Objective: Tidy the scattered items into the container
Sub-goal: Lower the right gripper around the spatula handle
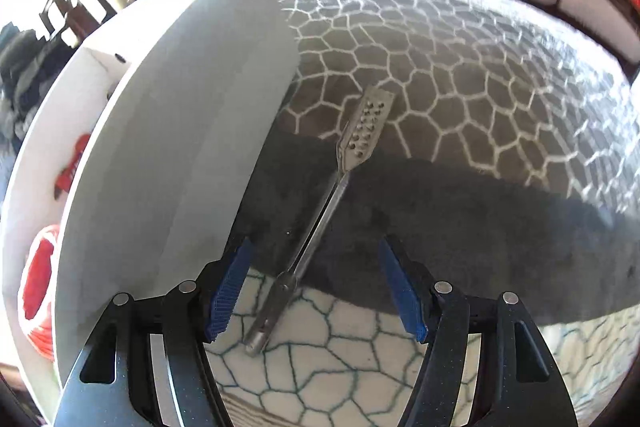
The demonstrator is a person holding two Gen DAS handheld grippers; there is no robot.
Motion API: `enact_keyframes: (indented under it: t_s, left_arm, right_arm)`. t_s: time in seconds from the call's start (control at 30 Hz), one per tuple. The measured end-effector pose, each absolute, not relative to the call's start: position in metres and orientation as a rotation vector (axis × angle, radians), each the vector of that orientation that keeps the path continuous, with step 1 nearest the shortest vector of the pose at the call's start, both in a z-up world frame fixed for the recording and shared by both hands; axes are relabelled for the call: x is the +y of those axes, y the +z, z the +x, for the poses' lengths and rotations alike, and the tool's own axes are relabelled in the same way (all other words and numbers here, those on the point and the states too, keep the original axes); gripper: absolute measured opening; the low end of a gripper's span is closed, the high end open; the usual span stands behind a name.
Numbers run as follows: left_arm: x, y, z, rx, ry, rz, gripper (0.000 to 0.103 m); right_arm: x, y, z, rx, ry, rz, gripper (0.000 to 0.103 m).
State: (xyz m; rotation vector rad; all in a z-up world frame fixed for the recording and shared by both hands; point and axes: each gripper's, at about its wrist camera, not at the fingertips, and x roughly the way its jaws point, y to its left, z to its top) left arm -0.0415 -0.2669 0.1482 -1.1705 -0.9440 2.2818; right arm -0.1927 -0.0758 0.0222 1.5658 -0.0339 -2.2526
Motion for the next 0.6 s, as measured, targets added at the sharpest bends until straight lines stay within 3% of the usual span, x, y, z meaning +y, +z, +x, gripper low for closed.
enact_keyframes:
  t_s: [0.17, 0.27, 0.33, 0.47, 0.53, 0.57, 0.6]
  left_arm:
    - [-0.267, 0.146, -0.042, -0.954, 2.273, -1.177, 0.103]
    - [-0.266, 0.144, -0.043, -0.955, 2.265, -1.184, 0.103]
    - [-0.264, 0.143, -0.044, -0.954, 2.262, -1.19, 0.103]
    - [-0.263, 0.141, -0.045, -0.95, 2.259, -1.205, 0.103]
    - [-0.263, 0.141, -0.045, -0.95, 2.256, -1.207, 0.103]
    - [-0.263, 0.141, -0.045, -0.95, 2.256, -1.207, 0.103]
    - [-0.263, 0.141, -0.045, -0.95, 2.254, -1.209, 0.103]
  right_arm:
    - [-0.086, 0.02, -0.187, 0.087, -2.242, 1.522, 0.072]
    - [-0.109, 0.017, -0.177, 0.415, -2.188, 1.516, 0.073]
    - [-0.122, 0.02, -0.169, 0.632, -2.225, 1.471, 0.084]
    - [-0.117, 0.021, -0.173, 0.524, -2.23, 1.53, 0.083]
    - [-0.117, 0.023, -0.165, 0.484, -2.204, 1.482, 0.053]
    - [-0.119, 0.026, -0.158, 0.519, -2.201, 1.447, 0.048]
    - [-0.126, 0.027, -0.15, 0.58, -2.192, 1.41, 0.036]
